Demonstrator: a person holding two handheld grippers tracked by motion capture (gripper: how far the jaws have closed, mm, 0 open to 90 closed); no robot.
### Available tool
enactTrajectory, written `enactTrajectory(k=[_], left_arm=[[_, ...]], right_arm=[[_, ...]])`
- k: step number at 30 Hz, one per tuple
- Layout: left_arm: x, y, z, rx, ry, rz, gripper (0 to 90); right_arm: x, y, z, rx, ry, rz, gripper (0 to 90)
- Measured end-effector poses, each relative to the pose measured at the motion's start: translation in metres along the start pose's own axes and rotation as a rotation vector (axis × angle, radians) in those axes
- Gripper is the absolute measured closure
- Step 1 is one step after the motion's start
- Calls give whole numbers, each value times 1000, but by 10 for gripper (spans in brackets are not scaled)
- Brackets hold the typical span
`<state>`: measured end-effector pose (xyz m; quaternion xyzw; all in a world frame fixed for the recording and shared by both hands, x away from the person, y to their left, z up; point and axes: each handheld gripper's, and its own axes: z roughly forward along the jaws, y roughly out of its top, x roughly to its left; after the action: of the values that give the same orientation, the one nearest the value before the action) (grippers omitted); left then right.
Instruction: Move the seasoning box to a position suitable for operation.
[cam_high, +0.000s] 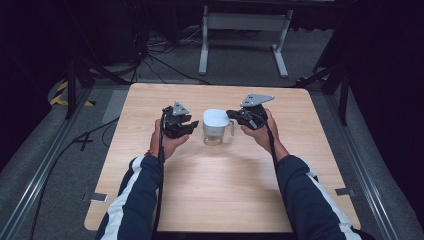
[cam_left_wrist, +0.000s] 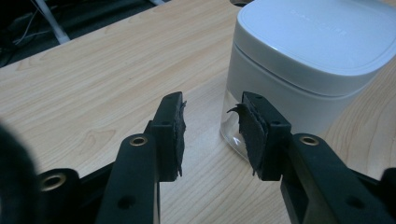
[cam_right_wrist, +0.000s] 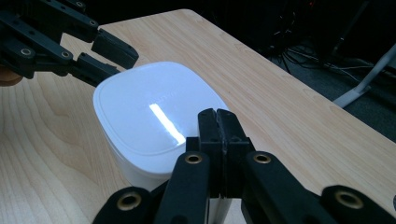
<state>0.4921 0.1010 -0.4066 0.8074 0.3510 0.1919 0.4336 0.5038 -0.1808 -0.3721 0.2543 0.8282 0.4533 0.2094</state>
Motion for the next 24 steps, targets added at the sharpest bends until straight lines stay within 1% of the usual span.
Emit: enactTrajectory(k=[1,4,5,6,7,8,9,10,11,12,14,15,17,18,21,22,23,24], left_arm=[[-1,0,0,-1,-5,-10,604],[-1,3,-2,-4,-1,-1,598],[-2,4,-3,-10,2,-5,593],[-1,5,-4,-13,1,9,591],[-3,6,-3,-25,-1,-2,590],[-3,8,-4,-22,0,3,587],[-5,9,-4,-23,-2,-1,584],[-5,10,-4,-23,0,9,584],[-5,10,-4,-23,0,9,586],[-7,13,-3,-19,1,28,586],[-8,17,-3,-14,-1,34,600],[-9,18,-2,-15,0,42,604],[-11,21,-1,-12,2,45,612],[-12,23,-1,-17,11,59,624],[-13,25,-1,-16,3,57,636],[-13,26,-3,-10,11,66,644],[-13,27,-4,-26,2,74,679],[-13,28,-4,-26,-6,73,709]], right_arm=[[-1,-1,-1,-3,1,7,900],[-2,-5,-1,5,-4,4,900],[-2,-6,-1,11,-2,5,900],[-1,-7,0,17,-3,3,900],[-1,-8,0,15,-1,4,900],[-1,-8,0,7,-2,4,900],[-1,-8,0,-3,6,10,900],[-1,-8,-1,-3,7,10,900],[-1,-8,-1,-1,5,6,900],[-1,-8,-1,-3,8,5,900],[-1,-8,-2,-2,7,4,900],[-1,-8,-2,-2,13,5,900],[-2,-8,-1,1,21,6,900],[-1,-8,-1,3,19,4,900],[0,-7,-1,2,19,-4,900],[0,-7,-1,5,19,-6,900],[0,-7,-1,4,21,-5,900],[0,-7,-1,2,20,-3,900]])
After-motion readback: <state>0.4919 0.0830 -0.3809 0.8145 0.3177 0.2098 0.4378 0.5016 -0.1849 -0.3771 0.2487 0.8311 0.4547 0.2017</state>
